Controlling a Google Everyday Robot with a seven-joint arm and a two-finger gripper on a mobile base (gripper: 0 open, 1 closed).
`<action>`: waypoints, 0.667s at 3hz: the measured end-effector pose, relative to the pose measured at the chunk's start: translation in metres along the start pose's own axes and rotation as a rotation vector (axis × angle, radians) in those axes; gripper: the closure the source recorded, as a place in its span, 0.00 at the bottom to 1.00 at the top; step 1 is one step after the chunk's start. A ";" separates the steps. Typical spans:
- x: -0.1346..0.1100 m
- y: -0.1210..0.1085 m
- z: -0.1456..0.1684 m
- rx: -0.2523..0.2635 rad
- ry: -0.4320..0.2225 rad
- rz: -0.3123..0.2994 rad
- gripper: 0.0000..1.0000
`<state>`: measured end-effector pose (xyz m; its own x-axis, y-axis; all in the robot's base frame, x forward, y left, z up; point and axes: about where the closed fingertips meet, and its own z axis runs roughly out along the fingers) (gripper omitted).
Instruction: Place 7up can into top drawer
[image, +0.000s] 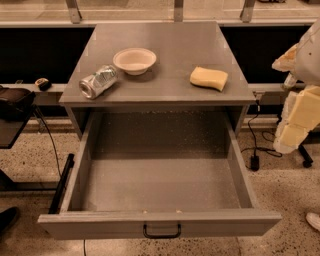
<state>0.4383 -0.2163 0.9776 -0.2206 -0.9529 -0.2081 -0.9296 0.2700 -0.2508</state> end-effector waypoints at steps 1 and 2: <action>0.000 0.000 0.000 0.000 0.000 0.000 0.00; -0.046 -0.022 0.026 0.041 -0.007 -0.111 0.00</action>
Offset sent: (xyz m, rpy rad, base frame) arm 0.1194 0.1311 -0.0340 -0.1110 -0.1633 0.3087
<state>0.4761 -0.1748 0.9679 -0.1149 -0.9762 -0.1839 -0.9352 0.1687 -0.3112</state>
